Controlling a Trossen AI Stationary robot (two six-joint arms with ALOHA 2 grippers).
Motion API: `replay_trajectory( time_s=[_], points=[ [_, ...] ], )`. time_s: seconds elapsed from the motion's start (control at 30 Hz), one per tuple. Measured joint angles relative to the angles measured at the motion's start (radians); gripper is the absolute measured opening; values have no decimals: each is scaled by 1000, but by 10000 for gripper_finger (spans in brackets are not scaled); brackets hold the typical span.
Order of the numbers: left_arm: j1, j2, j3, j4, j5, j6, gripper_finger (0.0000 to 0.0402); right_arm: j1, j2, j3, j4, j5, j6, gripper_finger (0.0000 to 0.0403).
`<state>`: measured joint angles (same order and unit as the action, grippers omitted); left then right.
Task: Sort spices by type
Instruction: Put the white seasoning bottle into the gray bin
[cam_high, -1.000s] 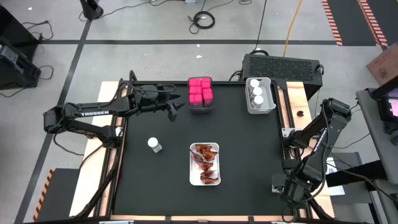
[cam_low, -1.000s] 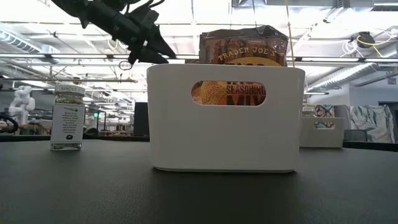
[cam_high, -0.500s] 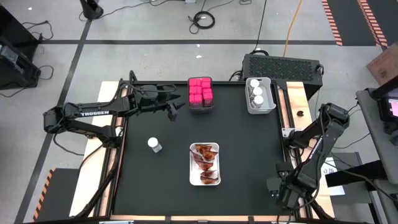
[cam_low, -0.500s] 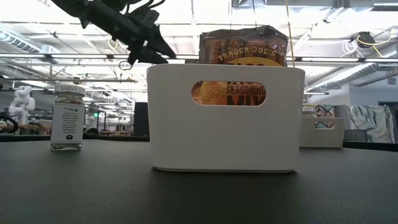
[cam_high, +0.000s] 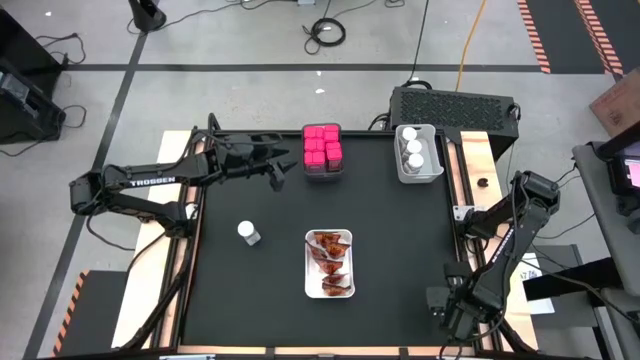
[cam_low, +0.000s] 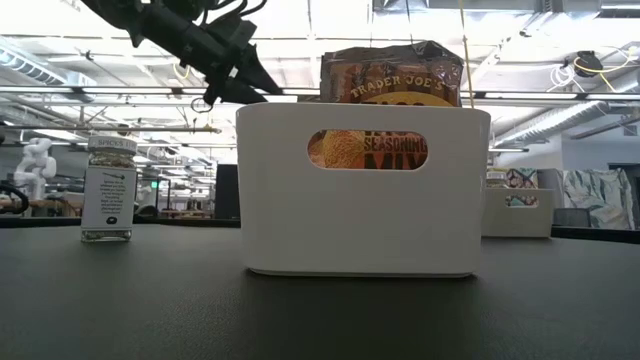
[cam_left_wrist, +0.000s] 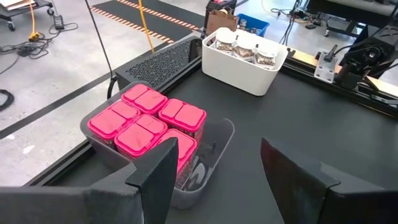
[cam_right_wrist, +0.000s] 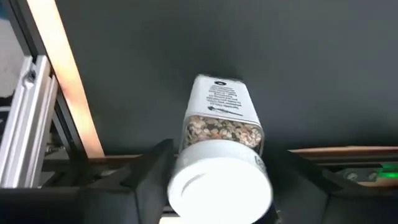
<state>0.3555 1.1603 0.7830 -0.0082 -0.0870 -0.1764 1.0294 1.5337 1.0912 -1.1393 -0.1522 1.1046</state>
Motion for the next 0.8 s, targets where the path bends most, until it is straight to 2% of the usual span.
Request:
replay_trajectory(
  time_s=[0.17, 0.3, 0.47, 0.6, 0.8],
  points=[
    [4, 0, 0, 0, 1, 0, 231, 0, -10, 0, -6, -40, -17, 189],
    [4, 0, 0, 0, 1, 0, 231, -3, -56, 0, -35, -36, -17, 186],
    [4, 0, 0, 0, 7, 0, 231, -58, -164, 28, -161, 1, -24, 186],
    [4, 0, 0, 0, 7, -1, 231, -159, -269, 51, -252, 72, -69, 188],
    [3, 0, 0, 0, 7, -1, 231, -453, -353, 72, -302, 94, -293, 191]
  ],
)
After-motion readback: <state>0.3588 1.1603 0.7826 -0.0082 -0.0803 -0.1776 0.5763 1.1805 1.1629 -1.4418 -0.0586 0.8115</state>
